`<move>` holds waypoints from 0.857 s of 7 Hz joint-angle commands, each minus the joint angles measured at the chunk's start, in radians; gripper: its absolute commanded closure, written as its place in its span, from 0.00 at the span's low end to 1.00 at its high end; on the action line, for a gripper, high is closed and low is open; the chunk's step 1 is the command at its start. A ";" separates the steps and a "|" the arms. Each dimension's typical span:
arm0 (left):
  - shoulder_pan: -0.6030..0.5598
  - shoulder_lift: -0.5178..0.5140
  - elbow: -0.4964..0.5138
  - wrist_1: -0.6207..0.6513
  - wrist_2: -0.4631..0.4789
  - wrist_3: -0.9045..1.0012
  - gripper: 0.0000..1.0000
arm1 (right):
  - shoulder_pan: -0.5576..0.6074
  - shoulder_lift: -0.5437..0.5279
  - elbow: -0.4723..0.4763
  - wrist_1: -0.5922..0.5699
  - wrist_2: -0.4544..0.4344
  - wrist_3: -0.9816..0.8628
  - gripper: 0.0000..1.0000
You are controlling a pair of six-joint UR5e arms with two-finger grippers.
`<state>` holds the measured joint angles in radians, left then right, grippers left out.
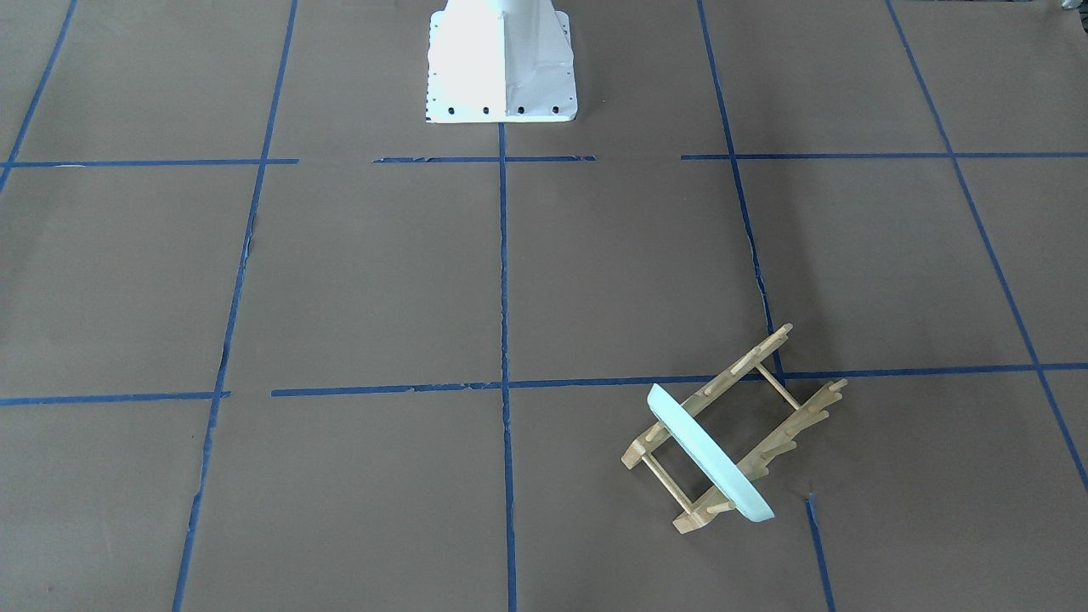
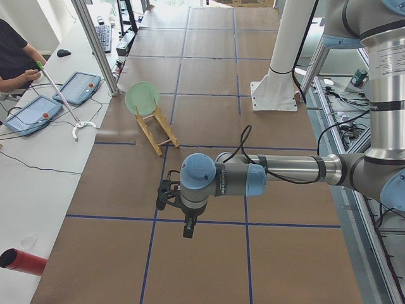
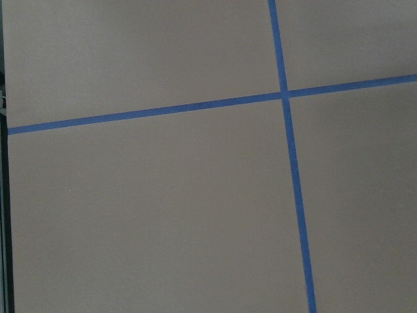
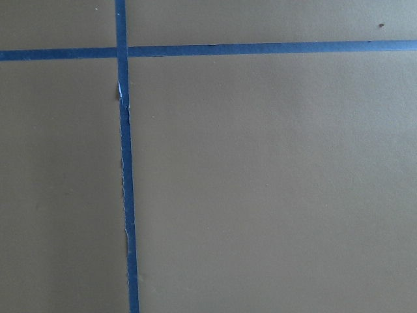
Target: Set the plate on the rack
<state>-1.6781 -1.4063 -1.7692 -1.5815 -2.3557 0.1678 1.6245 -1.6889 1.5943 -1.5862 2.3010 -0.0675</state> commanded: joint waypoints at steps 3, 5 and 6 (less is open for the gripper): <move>0.078 -0.069 -0.009 0.009 0.090 -0.086 0.00 | 0.000 0.000 0.001 0.000 0.000 0.000 0.00; 0.074 -0.043 0.000 0.040 -0.052 -0.080 0.00 | 0.000 0.000 0.000 0.000 0.000 0.000 0.00; 0.074 -0.042 0.002 0.066 -0.078 -0.079 0.00 | 0.000 0.000 0.001 0.000 0.000 0.000 0.00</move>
<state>-1.6037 -1.4532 -1.7706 -1.5461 -2.3777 0.0865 1.6245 -1.6889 1.5942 -1.5861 2.3010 -0.0675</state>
